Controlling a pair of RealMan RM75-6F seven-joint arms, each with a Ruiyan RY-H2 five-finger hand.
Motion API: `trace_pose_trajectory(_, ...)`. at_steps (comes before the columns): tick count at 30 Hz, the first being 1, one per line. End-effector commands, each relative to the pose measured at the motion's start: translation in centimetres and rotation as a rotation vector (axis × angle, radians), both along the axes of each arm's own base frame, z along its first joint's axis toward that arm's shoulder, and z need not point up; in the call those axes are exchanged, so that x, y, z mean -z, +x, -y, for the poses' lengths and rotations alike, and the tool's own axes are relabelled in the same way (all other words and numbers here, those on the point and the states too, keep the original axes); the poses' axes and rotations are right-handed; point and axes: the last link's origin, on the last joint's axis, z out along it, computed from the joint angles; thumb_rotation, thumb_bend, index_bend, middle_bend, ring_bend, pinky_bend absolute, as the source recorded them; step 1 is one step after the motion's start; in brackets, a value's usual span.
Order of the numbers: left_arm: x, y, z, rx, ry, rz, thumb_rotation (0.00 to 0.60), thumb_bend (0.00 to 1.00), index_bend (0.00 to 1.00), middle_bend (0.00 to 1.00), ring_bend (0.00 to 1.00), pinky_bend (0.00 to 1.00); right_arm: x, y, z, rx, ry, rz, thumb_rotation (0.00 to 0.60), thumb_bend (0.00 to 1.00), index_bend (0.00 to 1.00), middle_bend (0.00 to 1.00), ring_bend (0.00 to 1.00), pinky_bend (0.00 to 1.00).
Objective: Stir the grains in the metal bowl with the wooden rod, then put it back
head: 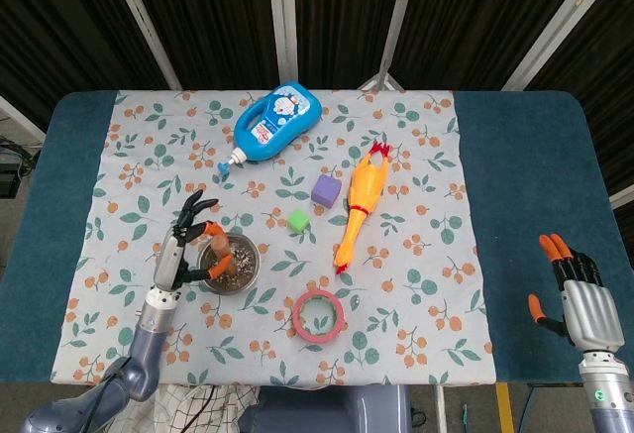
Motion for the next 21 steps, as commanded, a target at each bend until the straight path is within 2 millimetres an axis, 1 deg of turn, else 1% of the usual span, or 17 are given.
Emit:
trace_pose_trajectory(1, -0.4, 0.3, -0.2, 0.012, 0.013, 0.015, 0.600, 0.82, 0.63, 0.66, 0.17, 0.02, 0.0, 0.0, 0.0, 0.000, 0.000, -0.001, 0.600, 0.47, 0.00, 0.00, 0.00, 0.00)
trace_pose_trajectory(6, -1.8, 1.3, -0.7, 0.055, 0.064, 0.038, 0.600, 0.82, 0.63, 0.66, 0.17, 0.02, 0.0, 0.0, -0.1, -0.001, -0.005, -0.002, 0.600, 0.47, 0.00, 0.00, 0.00, 0.00)
trace_pose_trajectory(8, -2.6, 2.7, -1.5, 0.087, 0.093, 0.047, 0.600, 0.82, 0.63, 0.66, 0.17, 0.02, -0.1, 0.0, -0.1, -0.001, -0.006, -0.002, 0.600, 0.47, 0.00, 0.00, 0.00, 0.00)
trace_pose_trajectory(11, -3.7, 3.1, -1.6, 0.100, 0.122, 0.052, 0.600, 0.82, 0.63, 0.66, 0.17, 0.02, -0.1, -0.1, -0.2, -0.001, -0.006, -0.001, 0.600, 0.47, 0.00, 0.00, 0.00, 0.00)
trace_pose_trajectory(16, -6.3, 3.8, -1.6, 0.126, 0.183, 0.068, 0.600, 0.81, 0.63, 0.66, 0.17, 0.02, -0.1, 0.0, -0.2, -0.008, -0.009, -0.003, 0.600, 0.47, 0.00, 0.00, 0.00, 0.00)
trace_pose_trajectory(19, -7.6, 4.6, -1.9, 0.130, 0.212, 0.041, 0.600, 0.81, 0.63, 0.67, 0.17, 0.02, -0.1, 0.0, -0.2, -0.009, -0.011, -0.005, 0.600, 0.47, 0.00, 0.00, 0.00, 0.00)
trace_pose_trajectory(21, -8.8, 4.8, -2.3, 0.124, 0.241, -0.025, 0.600, 0.81, 0.64, 0.67, 0.17, 0.02, -0.2, -0.1, -0.2, -0.008, -0.012, -0.007, 0.600, 0.47, 0.00, 0.00, 0.00, 0.00)
